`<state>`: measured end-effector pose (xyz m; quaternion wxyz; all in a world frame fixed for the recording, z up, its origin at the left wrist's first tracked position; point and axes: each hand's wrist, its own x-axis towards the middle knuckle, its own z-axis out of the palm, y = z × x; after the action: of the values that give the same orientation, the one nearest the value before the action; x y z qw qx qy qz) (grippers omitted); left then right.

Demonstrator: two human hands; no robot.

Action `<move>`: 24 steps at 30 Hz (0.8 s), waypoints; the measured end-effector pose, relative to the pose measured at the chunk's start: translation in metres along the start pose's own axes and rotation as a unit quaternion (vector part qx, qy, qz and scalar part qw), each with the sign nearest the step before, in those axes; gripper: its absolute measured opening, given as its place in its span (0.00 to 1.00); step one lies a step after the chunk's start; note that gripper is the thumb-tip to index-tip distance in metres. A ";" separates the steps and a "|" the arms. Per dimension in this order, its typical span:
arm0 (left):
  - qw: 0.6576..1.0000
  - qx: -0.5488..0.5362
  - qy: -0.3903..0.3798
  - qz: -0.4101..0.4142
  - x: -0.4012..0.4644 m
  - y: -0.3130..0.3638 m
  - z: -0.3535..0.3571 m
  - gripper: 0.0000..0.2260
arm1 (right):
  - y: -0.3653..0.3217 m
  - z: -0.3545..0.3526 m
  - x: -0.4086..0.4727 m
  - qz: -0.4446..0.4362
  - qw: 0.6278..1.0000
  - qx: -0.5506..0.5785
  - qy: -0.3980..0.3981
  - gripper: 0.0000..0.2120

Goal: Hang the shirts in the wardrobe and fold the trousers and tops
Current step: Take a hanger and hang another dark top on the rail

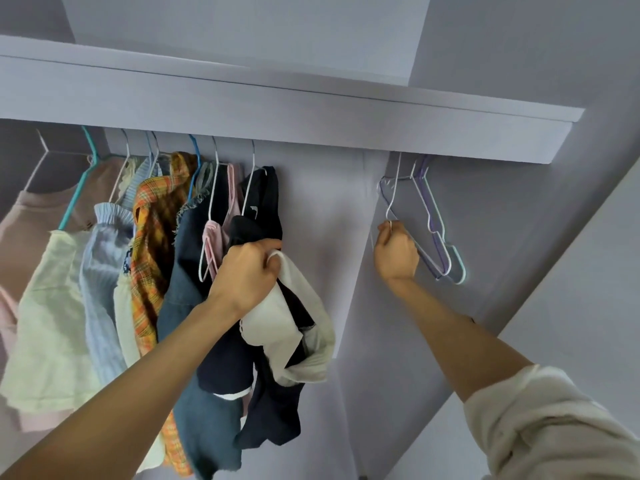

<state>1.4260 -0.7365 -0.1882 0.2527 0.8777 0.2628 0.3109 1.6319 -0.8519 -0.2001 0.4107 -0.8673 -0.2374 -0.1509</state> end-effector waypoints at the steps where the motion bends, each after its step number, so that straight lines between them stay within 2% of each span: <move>1: 1.000 -0.004 0.002 0.000 -0.004 0.000 0.000 0.14 | 0.000 -0.001 -0.006 0.005 1.000 0.029 -0.010 0.14; 8: 0.999 -0.038 -0.013 -0.017 -0.043 -0.006 0.001 0.14 | 0.040 0.006 -0.125 0.045 0.978 0.193 -0.062 0.14; 12: 0.998 -0.039 -0.033 -0.040 -0.071 -0.016 0.003 0.15 | 0.061 -0.002 -0.174 0.093 0.929 0.326 -0.152 0.09; 14: 0.998 -0.028 -0.044 -0.047 -0.084 -0.022 0.004 0.15 | 0.055 -0.003 -0.168 0.169 0.879 0.392 -0.212 0.09; 15: 0.997 -0.019 -0.046 -0.050 -0.089 -0.025 0.005 0.16 | 0.052 -0.003 -0.163 0.198 0.865 0.407 -0.217 0.07; 16: 0.997 -0.005 -0.047 -0.055 -0.092 -0.027 0.005 0.16 | 0.050 -0.002 -0.160 0.211 0.866 0.406 -0.203 0.03; 17: 0.997 0.013 -0.048 -0.062 -0.097 -0.030 0.006 0.17 | 0.050 -0.001 -0.163 0.208 0.883 0.381 -0.178 0.04; 19: 0.995 0.032 -0.054 -0.078 -0.103 -0.035 0.008 0.18 | 0.052 0.002 -0.172 0.170 0.923 0.322 -0.123 0.11; 20: 0.994 0.036 -0.061 -0.086 -0.106 -0.037 0.008 0.18 | 0.053 0.003 -0.177 0.158 0.931 0.314 -0.098 0.14; 22: 0.991 0.030 -0.073 -0.104 -0.109 -0.042 0.007 0.18 | 0.052 0.000 -0.183 0.179 0.925 0.332 -0.049 0.19; 24: 0.989 0.016 -0.082 -0.124 -0.111 -0.047 0.004 0.17 | 0.043 -0.003 -0.180 0.197 0.904 0.380 -0.015 0.21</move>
<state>1.3404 -0.7719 -0.2656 0.2963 0.8648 0.3527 0.1997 1.5031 -0.9298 -0.3077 0.7268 -0.6767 -0.1074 0.0478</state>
